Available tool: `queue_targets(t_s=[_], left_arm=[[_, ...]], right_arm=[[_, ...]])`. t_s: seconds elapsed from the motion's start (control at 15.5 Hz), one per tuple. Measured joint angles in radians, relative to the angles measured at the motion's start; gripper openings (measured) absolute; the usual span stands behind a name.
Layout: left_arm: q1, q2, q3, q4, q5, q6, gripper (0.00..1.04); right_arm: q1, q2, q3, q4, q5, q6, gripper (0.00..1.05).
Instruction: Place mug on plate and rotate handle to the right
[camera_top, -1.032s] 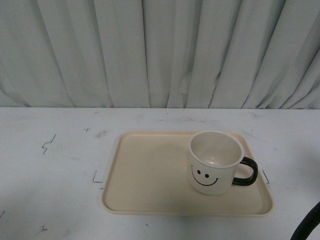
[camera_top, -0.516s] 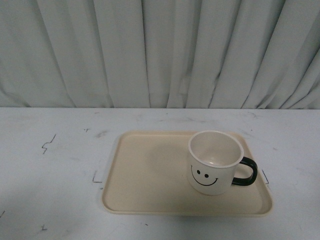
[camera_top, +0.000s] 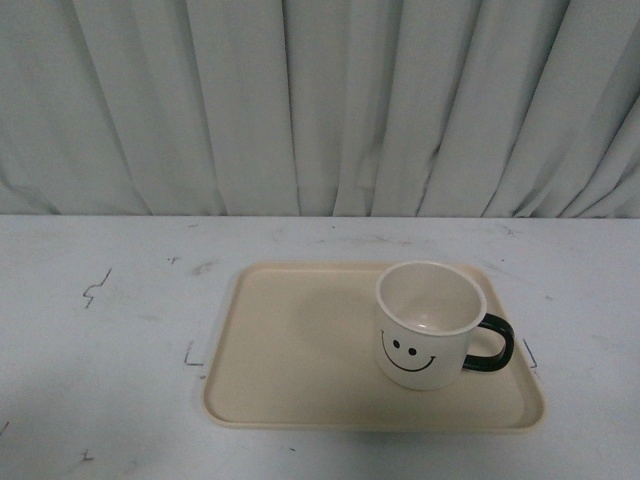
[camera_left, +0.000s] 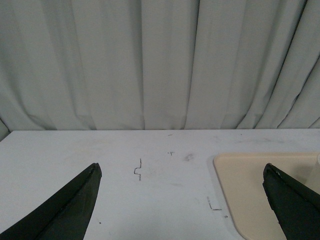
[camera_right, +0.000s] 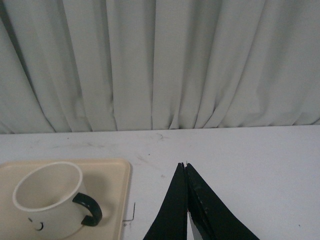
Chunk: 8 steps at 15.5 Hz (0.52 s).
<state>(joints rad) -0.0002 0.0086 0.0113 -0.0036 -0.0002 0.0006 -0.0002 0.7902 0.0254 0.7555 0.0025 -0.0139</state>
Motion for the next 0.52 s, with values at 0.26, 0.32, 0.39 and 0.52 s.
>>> queue_targets(t_s=[0.26,0.32,0.39,0.52], left_arm=[[0.000,0.000,0.000,0.000,0.000,0.000,0.98],[0.000,0.000,0.000,0.000,0.000,0.000,0.98],[0.000,0.000,0.000,0.000,0.000,0.000,0.98],[0.000,0.000,0.000,0.000,0.000,0.000,0.98]], right_arm=[[0.000,-0.090,-0.012,-0.081,0.000,0.000,0.02],[0.000,-0.142,-0.013,-0.125,0.000,0.000,0.02],[0.000,-0.191,-0.014,-0.168,0.000,0.000,0.02],[0.000,-0.472,-0.014,-0.436,0.000,0.000,0.02]])
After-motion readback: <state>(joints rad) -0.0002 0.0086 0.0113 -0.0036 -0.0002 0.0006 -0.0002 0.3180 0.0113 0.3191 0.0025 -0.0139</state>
